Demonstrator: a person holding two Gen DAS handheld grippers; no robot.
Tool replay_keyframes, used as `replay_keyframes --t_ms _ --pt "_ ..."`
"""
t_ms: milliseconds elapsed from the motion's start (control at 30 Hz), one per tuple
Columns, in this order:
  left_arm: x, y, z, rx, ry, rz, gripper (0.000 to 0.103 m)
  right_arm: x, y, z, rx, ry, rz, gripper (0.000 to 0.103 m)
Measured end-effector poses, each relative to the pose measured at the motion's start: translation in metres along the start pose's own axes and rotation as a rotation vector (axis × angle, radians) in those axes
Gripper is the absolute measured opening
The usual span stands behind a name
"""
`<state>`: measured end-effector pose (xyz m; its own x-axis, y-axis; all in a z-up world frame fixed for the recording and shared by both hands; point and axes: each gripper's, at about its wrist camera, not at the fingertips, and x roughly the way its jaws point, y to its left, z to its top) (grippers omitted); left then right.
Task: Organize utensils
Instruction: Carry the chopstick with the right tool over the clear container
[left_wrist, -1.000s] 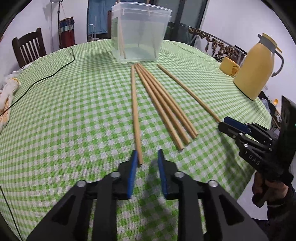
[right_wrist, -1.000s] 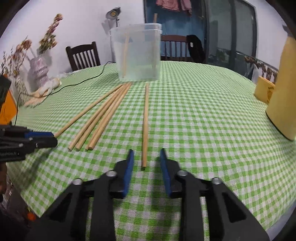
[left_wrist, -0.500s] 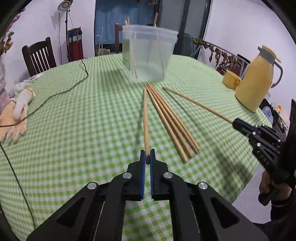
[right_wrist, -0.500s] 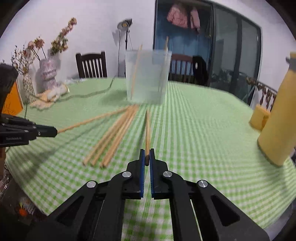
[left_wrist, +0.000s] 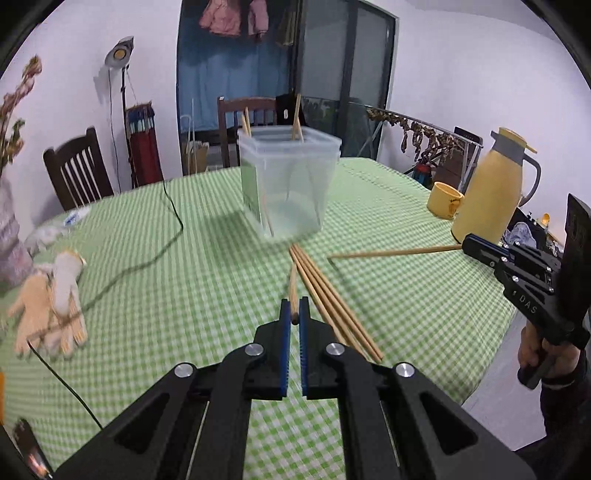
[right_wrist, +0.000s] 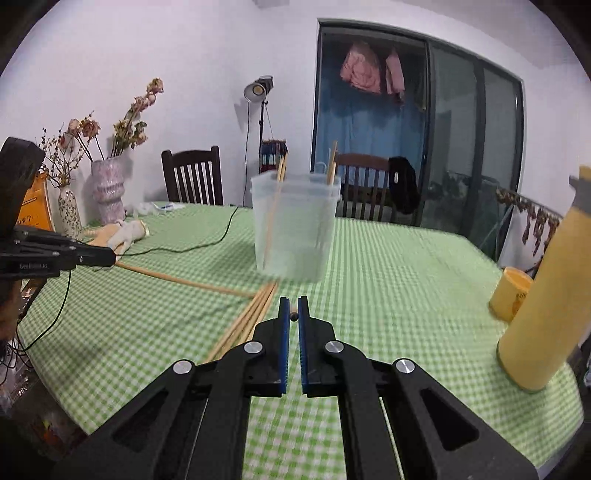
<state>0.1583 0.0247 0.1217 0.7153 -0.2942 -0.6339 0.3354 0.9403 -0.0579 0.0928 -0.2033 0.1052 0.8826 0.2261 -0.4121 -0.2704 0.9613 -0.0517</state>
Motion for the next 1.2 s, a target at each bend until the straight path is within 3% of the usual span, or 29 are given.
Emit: replay_keyframes --t_ms 300,533,667,900,1200 --pt "-0.017 0.004 0.069 0.105 -0.036 -0.006 0.001 0.004 -0.018 0.046 -0.057 -0.018 0.034 0.005" --pt "0.016 0.017 0.132 0.120 -0.005 -0.062 0.001 0.039 -0.034 0.085 -0.050 0.049 0.094 0.005" --pt "0.040 0.022 0.158 0.126 0.007 -0.066 0.001 0.066 -0.042 0.106 -0.024 0.109 0.174 0.005" --pt "0.069 0.021 0.182 0.136 0.015 -0.083 0.002 0.106 -0.057 0.131 0.022 0.177 0.226 0.005" --pt "0.083 0.014 0.194 0.134 0.052 -0.116 0.001 0.117 -0.058 0.142 0.018 0.227 0.237 0.005"
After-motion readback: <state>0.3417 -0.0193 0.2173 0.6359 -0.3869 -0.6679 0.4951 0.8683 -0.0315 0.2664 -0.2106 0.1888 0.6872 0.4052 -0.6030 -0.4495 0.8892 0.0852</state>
